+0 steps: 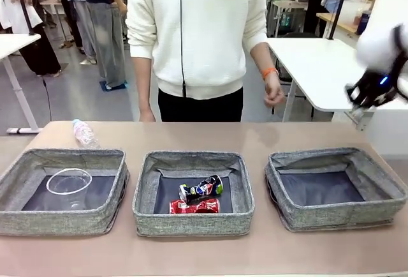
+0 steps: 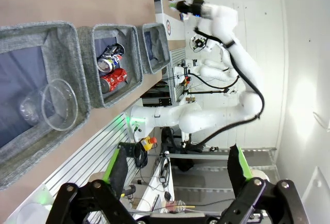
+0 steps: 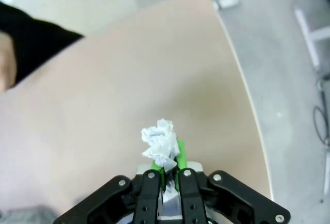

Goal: Sort the waste into the appropriate baskets.
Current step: Pick up the waste item pointed out by the person.

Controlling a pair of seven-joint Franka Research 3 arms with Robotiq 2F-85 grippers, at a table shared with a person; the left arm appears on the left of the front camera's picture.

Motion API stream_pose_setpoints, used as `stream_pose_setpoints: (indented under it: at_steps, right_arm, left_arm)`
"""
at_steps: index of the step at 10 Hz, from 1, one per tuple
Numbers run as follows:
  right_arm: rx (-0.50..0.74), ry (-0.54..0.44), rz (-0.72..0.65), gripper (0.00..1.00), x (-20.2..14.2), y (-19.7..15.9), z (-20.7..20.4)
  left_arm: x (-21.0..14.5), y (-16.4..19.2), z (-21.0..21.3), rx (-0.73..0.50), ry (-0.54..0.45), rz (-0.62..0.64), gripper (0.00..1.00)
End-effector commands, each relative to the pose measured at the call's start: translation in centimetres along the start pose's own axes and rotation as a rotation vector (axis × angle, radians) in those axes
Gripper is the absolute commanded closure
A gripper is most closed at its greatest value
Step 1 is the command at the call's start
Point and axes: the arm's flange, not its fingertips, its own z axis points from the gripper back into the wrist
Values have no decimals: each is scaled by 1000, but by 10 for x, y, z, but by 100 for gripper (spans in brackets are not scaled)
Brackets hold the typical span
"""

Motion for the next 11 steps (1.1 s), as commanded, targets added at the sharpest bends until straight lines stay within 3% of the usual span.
stream_pose_setpoints:
  at_steps: [1,2,3,4,6,7,8,9,10,11]
  right_arm:
    - [152,8,-76,100,-64,11,127]
    - [259,27,-113,100,-96,26,164]
    - [369,124,-137,100,-130,46,188]
    - [395,194,-91,100,-161,65,196]
    - [380,244,82,100,-216,116,183]
    - [268,210,208,100,-221,133,156]
    - [388,232,16,100,-211,100,213]
    - [388,232,16,100,-211,100,213]
    - [330,262,98,90,-234,130,180]
    - [457,293,180,90,-249,150,176]
  left_arm:
    - [-3,1,0,4,7,-5,0]
    - [-3,1,0,4,7,-5,0]
    - [-3,1,0,4,7,-5,0]
    - [-3,1,0,4,7,-5,0]
    - [-3,1,0,4,7,-5,0]
    - [-3,1,0,4,7,-5,0]
    - [-3,1,0,4,7,-5,0]
    - [-3,1,0,4,7,-5,0]
    - [-3,1,0,4,7,-5,0]
    - [-3,1,0,4,7,-5,0]
